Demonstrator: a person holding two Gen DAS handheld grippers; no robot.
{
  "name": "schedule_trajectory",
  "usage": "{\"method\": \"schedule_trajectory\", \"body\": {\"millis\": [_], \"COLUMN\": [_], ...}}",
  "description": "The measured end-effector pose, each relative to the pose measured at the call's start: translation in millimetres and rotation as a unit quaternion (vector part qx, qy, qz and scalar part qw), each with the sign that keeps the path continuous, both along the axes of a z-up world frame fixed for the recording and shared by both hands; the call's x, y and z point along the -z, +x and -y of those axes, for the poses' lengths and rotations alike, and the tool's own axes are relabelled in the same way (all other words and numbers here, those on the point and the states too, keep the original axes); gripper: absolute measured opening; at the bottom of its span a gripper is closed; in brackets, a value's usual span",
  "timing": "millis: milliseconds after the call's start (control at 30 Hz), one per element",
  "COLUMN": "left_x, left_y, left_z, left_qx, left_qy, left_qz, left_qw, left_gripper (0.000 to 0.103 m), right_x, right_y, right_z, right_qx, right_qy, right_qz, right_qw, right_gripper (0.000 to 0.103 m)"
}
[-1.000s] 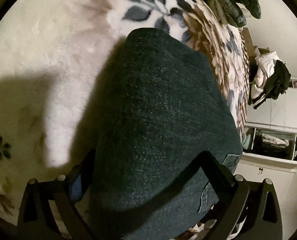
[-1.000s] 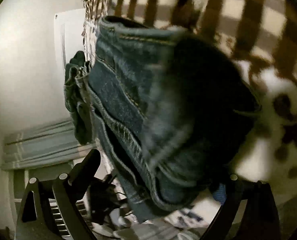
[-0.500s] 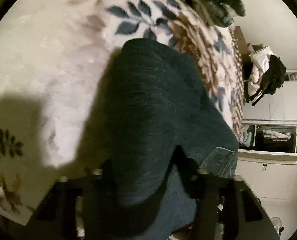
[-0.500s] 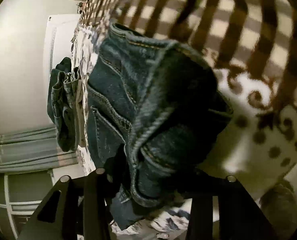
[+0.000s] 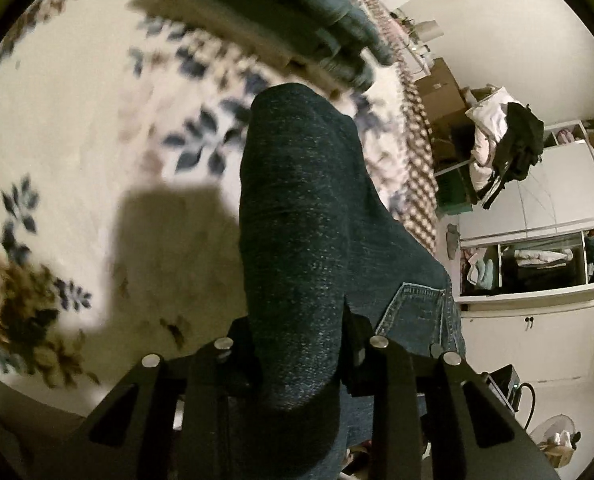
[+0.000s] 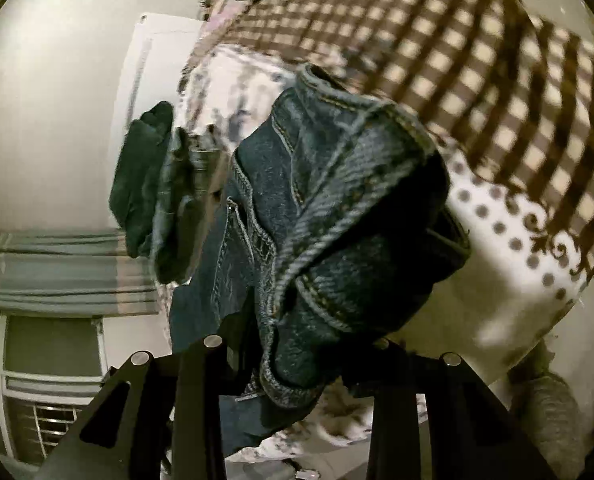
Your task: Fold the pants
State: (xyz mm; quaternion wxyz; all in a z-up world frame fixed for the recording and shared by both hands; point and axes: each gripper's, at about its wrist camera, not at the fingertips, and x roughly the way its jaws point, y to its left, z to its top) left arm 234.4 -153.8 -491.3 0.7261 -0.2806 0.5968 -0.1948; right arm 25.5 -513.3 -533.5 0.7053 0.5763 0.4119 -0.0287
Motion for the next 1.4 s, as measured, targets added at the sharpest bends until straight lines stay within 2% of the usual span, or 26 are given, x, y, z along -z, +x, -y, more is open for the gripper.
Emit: {"method": "schedule_trajectory", "body": {"millis": [233, 367, 533, 633, 800, 933, 1033, 1233, 1400], "left_x": [-69.8, -100.9, -123.2, -130.5, -129.3, -108.6, -81.3, -29.3, -13.3], "left_y": [38.5, 77.8, 148.4, 203.6, 295.3, 356.2, 393.4, 425.6, 420.3], "left_z": [-6.7, -19.2, -43.8, -57.7, -74.2, -83.5, -91.0, -100.3, -112.4], "left_qx": [0.002, -0.002, -0.003, 0.003, 0.019, 0.029, 0.029, 0.035, 0.037], "left_qy": [0.004, 0.001, -0.005, -0.005, 0.006, 0.013, 0.015, 0.022, 0.004], "left_qz": [0.029, 0.044, 0.055, 0.057, 0.064, 0.057, 0.04, -0.004, -0.022], "left_qw": [0.9996, 0.999, 0.9985, 0.9983, 0.9978, 0.9979, 0.9987, 0.9991, 0.9991], "left_gripper": [0.026, 0.026, 0.026, 0.026, 0.026, 0.026, 0.026, 0.026, 0.027], "right_x": [-76.2, -113.0, -144.9, -151.1, -142.8, -118.4, -97.9, -54.8, -36.6], "right_y": [40.3, 74.4, 148.1, 195.9, 289.1, 361.0, 401.2, 444.1, 446.9], "right_z": [-6.1, -15.6, -44.6, -64.1, -91.0, -107.6, -116.4, -126.1, -127.3], "right_qx": [-0.01, -0.009, 0.0, 0.01, 0.027, 0.035, 0.033, 0.022, 0.012], "right_qy": [-0.002, -0.005, -0.009, -0.009, -0.005, -0.001, -0.002, -0.003, -0.005], "right_qz": [0.037, 0.056, 0.077, 0.083, 0.088, 0.081, 0.071, 0.034, 0.023], "right_qw": [0.999, 0.998, 0.997, 0.996, 0.996, 0.996, 0.997, 0.999, 1.0], "right_gripper": [0.035, 0.035, 0.035, 0.035, 0.035, 0.035, 0.035, 0.035, 0.035]}}
